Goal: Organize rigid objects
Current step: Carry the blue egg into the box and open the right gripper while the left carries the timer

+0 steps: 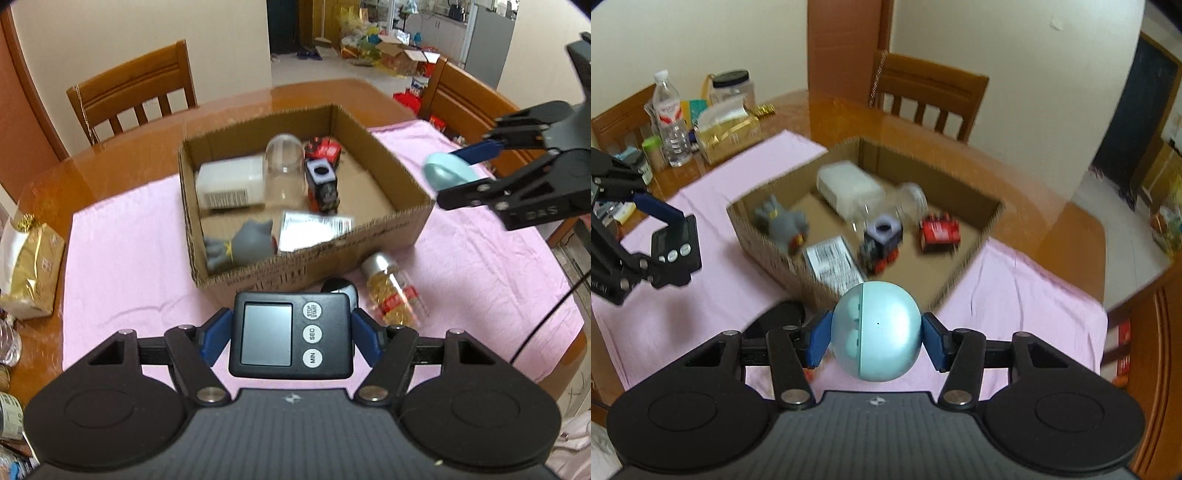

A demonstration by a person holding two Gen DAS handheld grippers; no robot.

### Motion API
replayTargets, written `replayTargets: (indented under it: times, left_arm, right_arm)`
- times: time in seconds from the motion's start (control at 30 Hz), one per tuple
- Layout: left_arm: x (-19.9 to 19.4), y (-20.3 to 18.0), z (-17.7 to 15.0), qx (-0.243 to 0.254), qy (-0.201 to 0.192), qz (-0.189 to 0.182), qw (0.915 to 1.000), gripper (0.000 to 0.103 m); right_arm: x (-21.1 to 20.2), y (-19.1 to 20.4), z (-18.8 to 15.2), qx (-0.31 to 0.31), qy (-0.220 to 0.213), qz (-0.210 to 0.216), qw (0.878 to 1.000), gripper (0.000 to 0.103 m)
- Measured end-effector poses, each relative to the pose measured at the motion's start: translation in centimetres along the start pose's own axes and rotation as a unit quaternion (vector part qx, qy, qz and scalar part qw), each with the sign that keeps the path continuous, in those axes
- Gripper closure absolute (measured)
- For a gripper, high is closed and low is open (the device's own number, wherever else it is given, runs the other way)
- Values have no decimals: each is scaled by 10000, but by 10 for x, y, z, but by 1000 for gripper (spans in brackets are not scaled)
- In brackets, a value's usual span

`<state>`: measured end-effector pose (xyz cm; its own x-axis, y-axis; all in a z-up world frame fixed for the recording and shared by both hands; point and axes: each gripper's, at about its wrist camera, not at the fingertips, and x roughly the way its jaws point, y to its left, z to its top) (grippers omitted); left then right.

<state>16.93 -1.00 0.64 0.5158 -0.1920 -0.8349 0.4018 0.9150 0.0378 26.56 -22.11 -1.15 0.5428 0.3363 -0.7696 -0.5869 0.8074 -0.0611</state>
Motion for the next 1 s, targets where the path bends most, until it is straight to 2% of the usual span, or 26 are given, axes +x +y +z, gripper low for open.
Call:
replayTargets:
  times: [0.2, 0.47, 0.57, 0.63, 0.8, 0.9, 1.0]
  left_arm:
    - [-2, 4, 24, 24, -305, 154, 9994, 34]
    - [23, 18, 64, -37, -523, 412, 9978, 34]
    - [33, 22, 77, -24, -552, 457, 9974, 34]
    - [41, 25, 87, -25, -566, 480, 9972, 34]
    - [64, 32, 113, -87, -556, 524, 9970, 34]
    - [79, 38, 130, -163, -556, 540, 9969, 34]
    - [97, 43, 147, -145, -525, 599, 9967, 34]
  right_arm:
    - [25, -5, 23, -24, -112, 118, 9999, 45]
    - [74, -10, 26, 70, 286, 221, 9993, 45]
    - [80, -13, 25, 136, 264, 176, 9994, 44]
    - [80, -16, 26, 201, 224, 159, 9994, 38]
    - [67, -21, 28, 407, -22, 7, 9992, 8]
    - [55, -22, 26, 523, -150, -77, 9985, 2]
    - [43, -19, 23, 639, -248, -213, 9974, 0]
